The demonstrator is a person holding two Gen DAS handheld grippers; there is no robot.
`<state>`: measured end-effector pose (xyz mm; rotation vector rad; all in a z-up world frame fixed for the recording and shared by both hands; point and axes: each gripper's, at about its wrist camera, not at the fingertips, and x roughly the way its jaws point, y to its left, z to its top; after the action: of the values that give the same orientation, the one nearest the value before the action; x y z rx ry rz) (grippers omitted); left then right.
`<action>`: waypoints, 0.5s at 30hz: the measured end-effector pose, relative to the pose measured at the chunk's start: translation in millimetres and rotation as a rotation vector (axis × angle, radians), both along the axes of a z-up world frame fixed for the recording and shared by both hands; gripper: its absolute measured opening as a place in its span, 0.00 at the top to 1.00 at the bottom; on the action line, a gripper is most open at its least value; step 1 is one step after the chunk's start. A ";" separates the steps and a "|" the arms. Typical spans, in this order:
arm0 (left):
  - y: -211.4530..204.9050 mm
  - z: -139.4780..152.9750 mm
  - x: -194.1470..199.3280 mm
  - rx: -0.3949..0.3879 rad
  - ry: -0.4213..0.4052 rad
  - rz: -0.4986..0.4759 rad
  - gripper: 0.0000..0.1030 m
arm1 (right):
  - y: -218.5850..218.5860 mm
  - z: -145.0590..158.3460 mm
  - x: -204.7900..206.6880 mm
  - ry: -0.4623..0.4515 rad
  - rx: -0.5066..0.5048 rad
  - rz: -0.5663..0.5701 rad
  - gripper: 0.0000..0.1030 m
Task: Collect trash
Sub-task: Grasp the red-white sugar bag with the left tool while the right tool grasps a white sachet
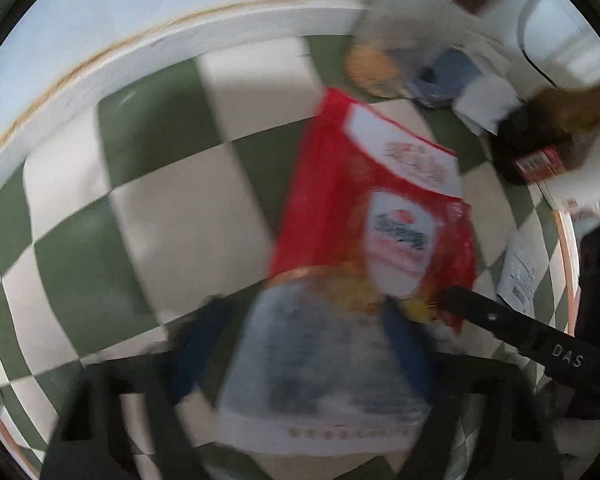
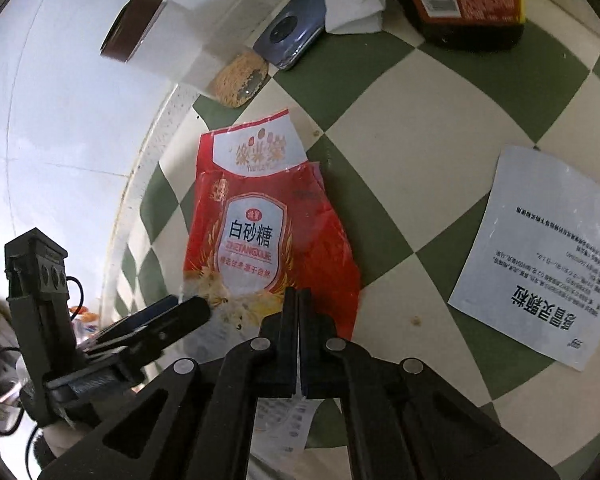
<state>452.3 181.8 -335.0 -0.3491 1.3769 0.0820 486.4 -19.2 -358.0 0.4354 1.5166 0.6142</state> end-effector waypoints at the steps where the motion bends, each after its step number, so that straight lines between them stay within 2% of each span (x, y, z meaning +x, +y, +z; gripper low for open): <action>1: -5.7 0.9 1.5 0.013 0.006 -0.010 0.58 | -2.1 -0.6 0.4 0.008 0.008 -0.007 1.00; 2: -10.4 1.4 2.2 0.029 0.011 -0.018 0.67 | -7.3 -0.7 0.8 0.014 0.013 -0.012 1.00; 3: -13.1 2.2 1.9 0.058 0.012 -0.024 0.71 | -9.7 -0.4 1.1 0.019 0.016 -0.015 1.00; 4: -14.8 3.3 1.4 0.082 0.010 -0.027 0.81 | -10.9 -0.4 1.2 0.025 0.018 -0.017 1.00; 5: -15.0 5.6 0.1 0.091 0.004 -0.022 0.86 | -11.1 -0.7 1.8 0.035 0.017 -0.017 1.00; 7: -14.6 12.8 -3.6 0.098 -0.016 -0.007 0.90 | -11.7 0.4 1.3 0.050 -0.006 -0.027 1.00; 9: -16.5 25.4 -7.4 0.141 -0.043 0.009 0.93 | -26.5 13.3 -1.2 0.038 0.007 -0.077 0.97; 10: -18.3 32.9 -9.5 0.174 -0.061 0.014 0.94 | -32.6 19.9 -2.7 0.018 0.001 -0.098 0.97; 11: -21.2 39.5 -12.1 0.204 -0.078 0.020 0.94 | -48.5 35.3 -5.2 -0.037 -0.050 -0.142 0.93; 13: -25.0 47.8 -19.1 0.269 -0.105 0.019 0.94 | -70.7 52.6 -8.5 -0.113 -0.144 -0.207 0.63; 14: -27.5 52.3 -21.9 0.314 -0.115 0.018 0.94 | -86.4 60.5 -9.7 -0.152 -0.228 -0.263 0.37; 15: -26.9 55.4 -23.4 0.339 -0.122 0.025 0.94 | -97.6 64.1 -8.9 -0.169 -0.273 -0.289 0.25</action>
<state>428.9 154.9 -279.6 -0.0851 1.2126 0.3064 477.5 -116.8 -293.9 0.3730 1.3219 0.2073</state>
